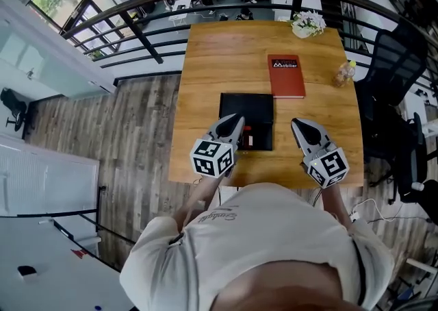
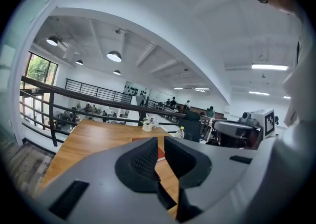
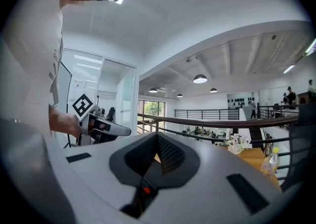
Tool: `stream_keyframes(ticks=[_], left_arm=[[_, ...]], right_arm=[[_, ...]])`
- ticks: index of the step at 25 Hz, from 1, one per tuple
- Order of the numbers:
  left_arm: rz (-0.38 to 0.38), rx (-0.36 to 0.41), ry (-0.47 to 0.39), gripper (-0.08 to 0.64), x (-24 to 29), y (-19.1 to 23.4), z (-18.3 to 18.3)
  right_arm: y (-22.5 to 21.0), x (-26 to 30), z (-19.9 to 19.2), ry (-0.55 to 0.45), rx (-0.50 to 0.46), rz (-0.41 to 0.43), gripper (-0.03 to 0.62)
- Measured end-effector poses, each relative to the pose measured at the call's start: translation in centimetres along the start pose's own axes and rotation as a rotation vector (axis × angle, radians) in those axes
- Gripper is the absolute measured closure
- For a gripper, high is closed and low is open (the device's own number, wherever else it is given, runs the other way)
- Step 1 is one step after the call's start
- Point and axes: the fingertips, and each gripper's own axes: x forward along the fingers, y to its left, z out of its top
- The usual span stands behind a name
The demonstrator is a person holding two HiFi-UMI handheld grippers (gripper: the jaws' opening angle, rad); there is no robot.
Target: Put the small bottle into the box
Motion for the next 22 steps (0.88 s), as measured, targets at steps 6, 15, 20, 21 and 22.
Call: stream_keyframes(ticks=[6,15,20,21,22], left_arm=[[-0.004,0.018,-0.011,0.512,-0.5,0.3,0.6],[-0.016,0.01,0.0,0.512,-1.0,-0.8,-0.9],[0.004,-0.015,-0.026,0.512,-1.8,-0.5,-0.4],[0.008,-0.019,-0.03,0.512,-1.9,-0.4,-0.3],[0.011,-0.021,-0.033,0.512,-2.0,-0.3,-0.3]], right_arm=[[0.2,0.6,0.1,-0.014,0.016,-0.007,0.598],[-0.5,-0.7,-0.7,-0.02,0.014,-0.064,0.598],[-0.4,-0.8,-0.7,-0.013,-0.018,-0.072,0.598],[-0.2,-0.7,-0.8,-0.016,-0.012,-0.07,0.598],[-0.1,-0.6,-0.9,-0.019,-0.004,-0.068,0.598]])
